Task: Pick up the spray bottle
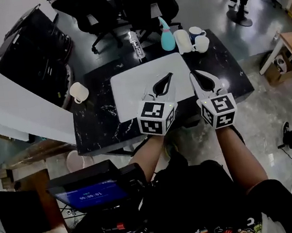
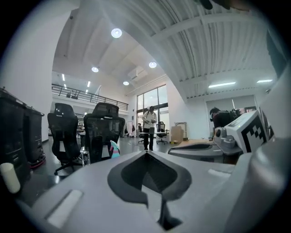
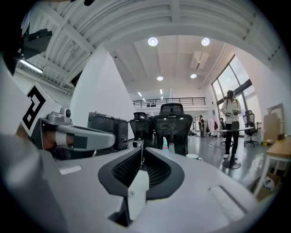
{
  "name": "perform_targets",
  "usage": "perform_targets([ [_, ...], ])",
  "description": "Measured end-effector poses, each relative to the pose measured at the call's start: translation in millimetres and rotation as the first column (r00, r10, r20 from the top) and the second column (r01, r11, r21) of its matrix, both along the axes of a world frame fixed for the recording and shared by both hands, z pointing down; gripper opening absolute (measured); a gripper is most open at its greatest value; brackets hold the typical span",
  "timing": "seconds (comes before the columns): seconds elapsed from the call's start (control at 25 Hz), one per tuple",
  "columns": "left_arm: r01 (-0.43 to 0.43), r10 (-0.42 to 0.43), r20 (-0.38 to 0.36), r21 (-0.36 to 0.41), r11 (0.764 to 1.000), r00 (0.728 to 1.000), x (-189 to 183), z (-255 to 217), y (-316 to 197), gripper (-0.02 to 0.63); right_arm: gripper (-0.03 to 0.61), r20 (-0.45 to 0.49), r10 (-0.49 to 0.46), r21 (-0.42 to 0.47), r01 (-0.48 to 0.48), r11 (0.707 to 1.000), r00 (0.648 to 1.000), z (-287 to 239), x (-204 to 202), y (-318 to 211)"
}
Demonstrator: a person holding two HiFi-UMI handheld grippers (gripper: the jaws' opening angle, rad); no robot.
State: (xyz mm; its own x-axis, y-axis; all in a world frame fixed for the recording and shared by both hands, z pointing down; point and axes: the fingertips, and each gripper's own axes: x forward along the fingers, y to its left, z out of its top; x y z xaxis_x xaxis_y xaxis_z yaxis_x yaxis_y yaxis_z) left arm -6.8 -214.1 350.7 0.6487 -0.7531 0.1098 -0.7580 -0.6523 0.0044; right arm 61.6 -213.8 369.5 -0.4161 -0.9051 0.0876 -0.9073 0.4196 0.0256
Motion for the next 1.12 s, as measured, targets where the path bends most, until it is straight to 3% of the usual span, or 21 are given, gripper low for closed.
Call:
perform_targets([
  [0.2,-0.019,0.019,-0.025,-0.014,1.0,1.0,-18.1,2.5,-87.8,0.0,0.073,-0.01,0.028,-0.035,-0.028,0.999,1.0,9.5,-22.5,-86.4],
  [0.56,0.04,-0.042,-0.027,-0.051,0.998,0.999,-52.4,20.5,-164.5,0.0,0.129,-0.008,0.017,-0.077,-0.018,0.997,1.0,31.0,-41.9,-173.6],
  [1.12,0.117,-0.114,0.031,-0.115,0.986,0.993,-28.3,47.7,-257.9,0.0,0.263,0.025,-0.019,-0.146,0.022,0.989,1.0,77.7,-22.3,-302.8],
])
